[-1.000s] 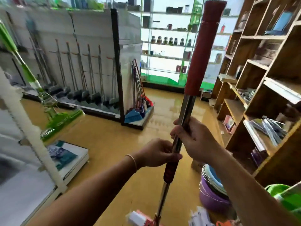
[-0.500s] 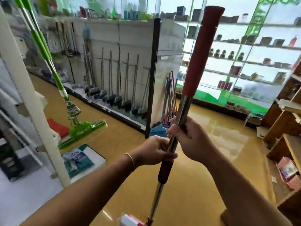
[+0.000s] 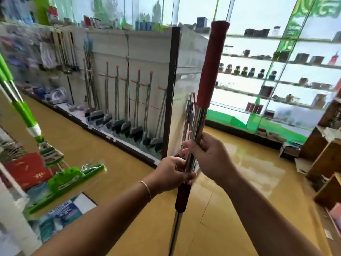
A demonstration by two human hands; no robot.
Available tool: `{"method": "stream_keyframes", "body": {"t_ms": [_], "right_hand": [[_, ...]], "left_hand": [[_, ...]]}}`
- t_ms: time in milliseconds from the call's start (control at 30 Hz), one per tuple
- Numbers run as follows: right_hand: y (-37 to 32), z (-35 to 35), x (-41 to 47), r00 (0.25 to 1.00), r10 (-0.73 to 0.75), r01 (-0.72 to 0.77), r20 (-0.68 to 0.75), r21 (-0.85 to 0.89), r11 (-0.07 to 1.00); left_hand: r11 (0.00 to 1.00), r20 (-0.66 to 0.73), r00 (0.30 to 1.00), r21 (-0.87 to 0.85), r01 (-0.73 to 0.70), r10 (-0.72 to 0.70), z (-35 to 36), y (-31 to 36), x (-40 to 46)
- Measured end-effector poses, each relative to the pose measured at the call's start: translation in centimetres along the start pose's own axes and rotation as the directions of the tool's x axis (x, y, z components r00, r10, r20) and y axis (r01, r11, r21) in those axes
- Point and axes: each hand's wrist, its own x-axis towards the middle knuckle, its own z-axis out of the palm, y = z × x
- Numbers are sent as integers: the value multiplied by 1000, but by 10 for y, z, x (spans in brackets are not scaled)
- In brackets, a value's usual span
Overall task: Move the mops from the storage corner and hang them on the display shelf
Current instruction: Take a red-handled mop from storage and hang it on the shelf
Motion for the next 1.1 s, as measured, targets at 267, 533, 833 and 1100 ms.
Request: {"method": "stream_keyframes", "body": {"t_ms": [267,533,833,1100], "right_hand": [[48,21,130,997,-11,8,-81,-42,999],[100,43,236,999,-41,40,-33,-27,999],[172,73,392,993,-68,63,95,50,997],[199,117,522,946,-166,139,278,114,984]], "left_hand": [[1000,65,998,-17,13,-12,-62,-22,125],[999,35,999,32,7,-8,-108,-58,227],[993,-121,992,103,55,-42,-170,-107,360],[988,-354,932,96,117,-76,-243,-136,443]]}}
